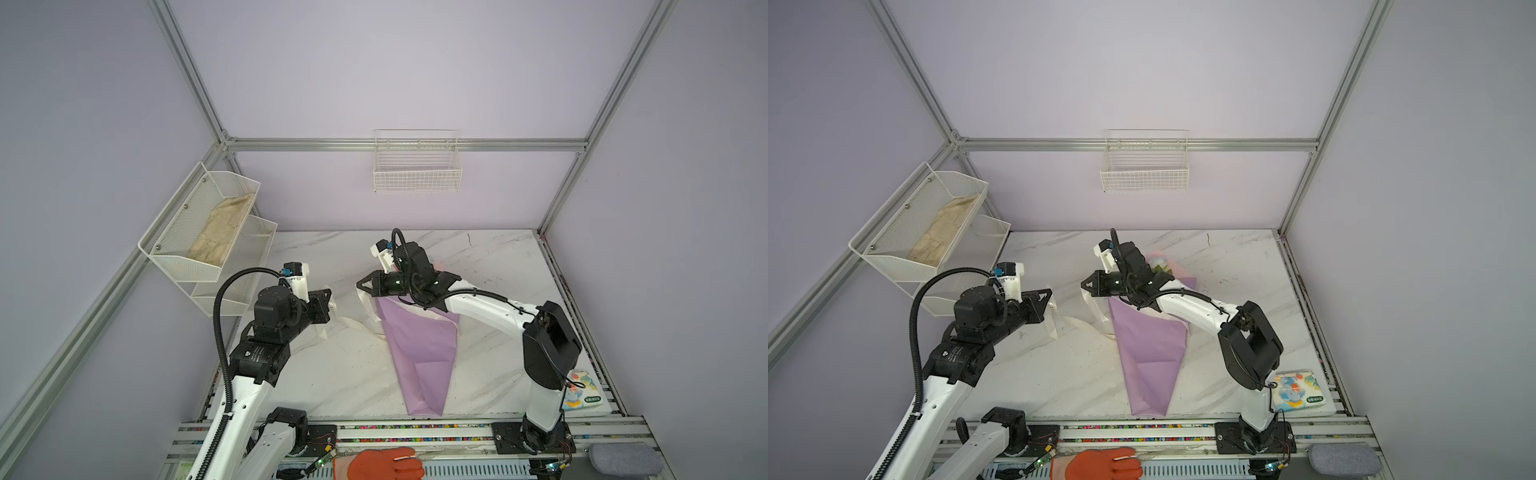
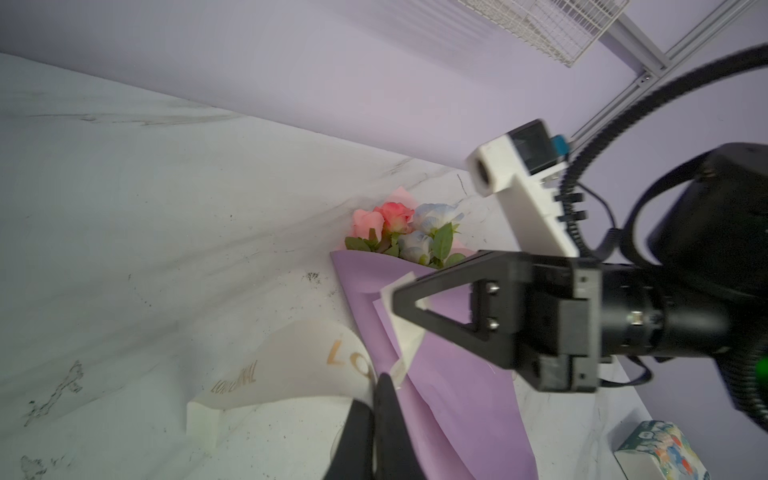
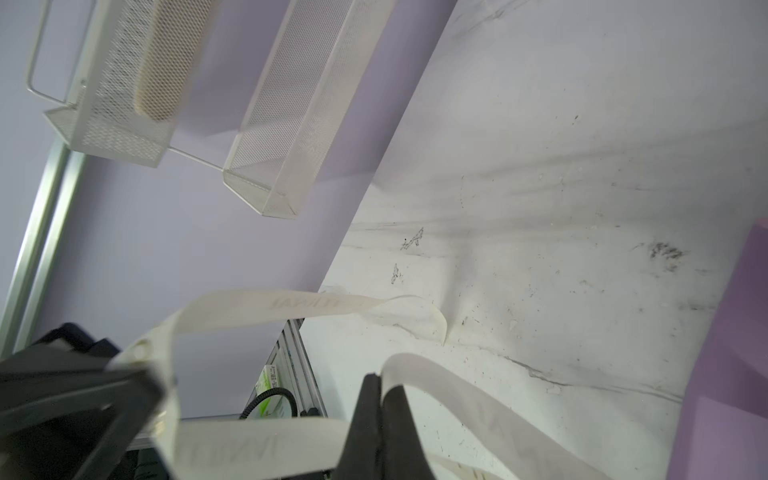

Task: Tie the bouquet of fake flowers
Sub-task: 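Lift both ribbon ends up and over the lilac cone toward each other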

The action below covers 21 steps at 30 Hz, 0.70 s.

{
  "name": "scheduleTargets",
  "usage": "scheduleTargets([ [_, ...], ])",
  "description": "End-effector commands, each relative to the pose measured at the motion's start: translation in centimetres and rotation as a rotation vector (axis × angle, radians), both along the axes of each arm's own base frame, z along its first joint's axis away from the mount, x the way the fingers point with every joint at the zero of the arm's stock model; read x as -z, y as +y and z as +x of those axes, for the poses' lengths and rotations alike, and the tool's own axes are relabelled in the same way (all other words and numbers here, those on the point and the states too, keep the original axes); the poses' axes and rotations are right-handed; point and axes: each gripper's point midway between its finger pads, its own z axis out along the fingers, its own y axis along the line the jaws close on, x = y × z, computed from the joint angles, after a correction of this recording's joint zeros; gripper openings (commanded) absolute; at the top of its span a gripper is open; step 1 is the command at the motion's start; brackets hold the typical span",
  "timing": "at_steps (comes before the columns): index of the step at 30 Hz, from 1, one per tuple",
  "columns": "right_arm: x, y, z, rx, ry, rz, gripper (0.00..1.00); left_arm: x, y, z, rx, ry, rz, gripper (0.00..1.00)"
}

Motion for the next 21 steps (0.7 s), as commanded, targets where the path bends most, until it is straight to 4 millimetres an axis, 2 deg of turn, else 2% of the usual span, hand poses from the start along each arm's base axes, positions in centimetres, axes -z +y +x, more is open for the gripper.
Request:
scheduleTargets([
  [1,1.1,2.7,-0.9,-0.034,0.026,0.009,0.00,-3.6,-1.1,-1.0,0.083,-0.148,-0.002,0.00],
  [3,2.4,3.7,-2.1,-0.103,0.027,-0.033,0.01,-4.0,-1.3,-1.4,0.097,-0.168,0.000,0.00],
  [5,2.8,3.9,-3.1,-0.154,0.018,-0.050,0.05,-4.2,-1.5,-1.5,0.115,-0.178,0.004,0.00],
  [7,2.1,2.8,-3.9,-0.170,-0.029,-0.054,0.09,-4.3,-1.8,-1.3,0.134,-0.179,0.003,0.00],
  [9,0.9,1.1,-4.0,-0.138,-0.072,-0.054,0.22,-4.4,-2.4,-1.0,0.164,-0.172,-0.006,0.00],
  [12,-0.8,-2.4,-3.2,-0.055,-0.121,-0.067,0.39,-4.6,-3.9,-0.4,0.229,-0.163,-0.019,0.00],
  [14,-2.1,-4.9,-2.8,-0.003,-0.165,-0.066,0.44,-4.8,-5.0,0.3,0.264,-0.162,-0.001,0.00],
  [17,-3.7,-9.3,-1.8,0.113,-0.221,-0.078,0.45,-5.0,-6.7,1.5,0.314,-0.157,0.037,0.00],
  [21,-4.4,-17.1,0.9,0.373,-0.292,-0.135,0.45,-5.2,-9.9,3.6,0.407,-0.144,0.081,0.00],
])
